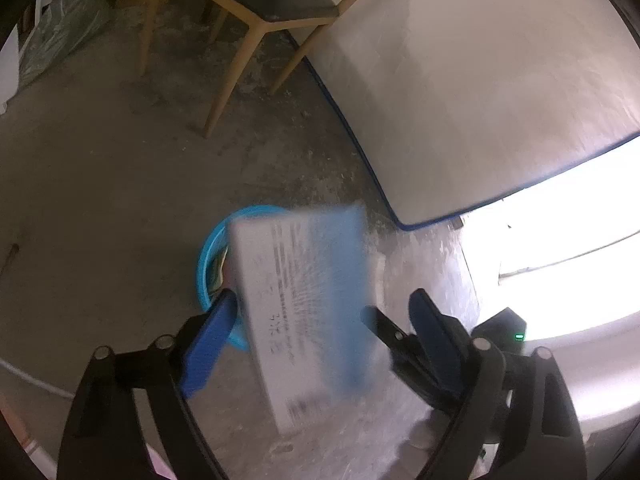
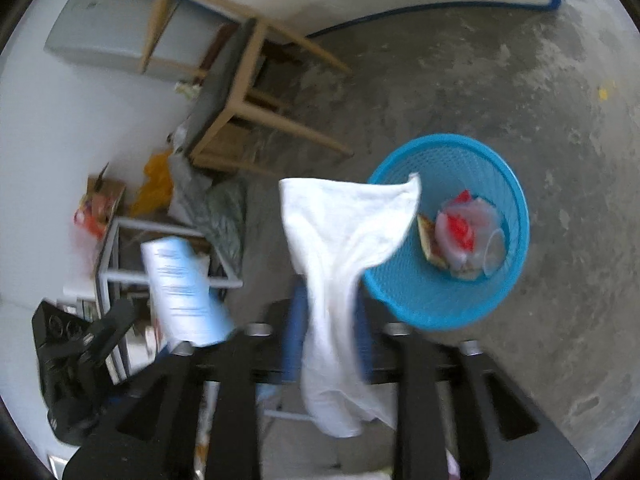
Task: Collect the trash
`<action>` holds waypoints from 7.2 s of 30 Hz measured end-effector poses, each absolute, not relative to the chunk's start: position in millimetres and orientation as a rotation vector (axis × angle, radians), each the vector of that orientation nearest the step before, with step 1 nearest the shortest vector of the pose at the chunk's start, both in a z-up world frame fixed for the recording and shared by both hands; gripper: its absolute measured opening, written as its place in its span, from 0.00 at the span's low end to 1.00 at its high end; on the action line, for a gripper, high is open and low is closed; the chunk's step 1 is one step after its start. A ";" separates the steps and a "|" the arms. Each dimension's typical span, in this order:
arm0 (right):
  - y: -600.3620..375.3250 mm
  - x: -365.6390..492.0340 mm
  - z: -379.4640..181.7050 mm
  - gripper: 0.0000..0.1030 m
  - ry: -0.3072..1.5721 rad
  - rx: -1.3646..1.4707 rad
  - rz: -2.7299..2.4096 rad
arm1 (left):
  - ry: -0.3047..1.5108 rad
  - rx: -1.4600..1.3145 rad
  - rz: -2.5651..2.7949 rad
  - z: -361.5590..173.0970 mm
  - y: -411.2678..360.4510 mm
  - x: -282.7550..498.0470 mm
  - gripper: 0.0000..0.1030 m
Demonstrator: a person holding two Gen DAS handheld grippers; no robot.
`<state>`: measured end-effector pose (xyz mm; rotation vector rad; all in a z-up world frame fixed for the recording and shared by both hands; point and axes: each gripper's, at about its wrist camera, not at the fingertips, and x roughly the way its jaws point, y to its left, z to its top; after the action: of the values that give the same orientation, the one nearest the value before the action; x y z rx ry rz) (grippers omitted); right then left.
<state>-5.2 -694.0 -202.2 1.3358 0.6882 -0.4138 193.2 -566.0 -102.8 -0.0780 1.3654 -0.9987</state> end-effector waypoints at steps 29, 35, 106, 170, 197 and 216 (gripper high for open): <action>-634.6 -78.1 -92.1 0.64 0.615 0.990 -0.387 | 0.761 0.044 -1.018 44.5 -301.2 106.3 0.89; -571.3 -51.6 -30.5 0.71 0.638 0.815 -0.237 | 0.695 0.033 -0.867 48.7 -191.1 94.3 0.89; -290.7 173.5 12.1 0.55 1.034 0.739 0.494 | 0.782 -0.341 -0.594 -52.7 69.4 59.7 0.89; -295.7 129.2 -64.4 0.55 1.049 0.576 0.348 | 1.019 -0.055 -0.183 -75.3 -13.8 137.2 0.93; -277.9 138.1 -60.8 0.67 1.159 0.485 0.243 | 1.000 0.033 -0.353 -75.2 -23.6 112.4 0.91; -276.6 142.8 -70.8 0.55 1.212 0.486 0.187 | 0.998 0.029 -0.355 -74.1 -22.8 113.8 0.91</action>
<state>142.8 -276.6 -70.8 0.4856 1.2122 0.1867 113.8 -22.8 -74.1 0.0287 0.9984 -0.3547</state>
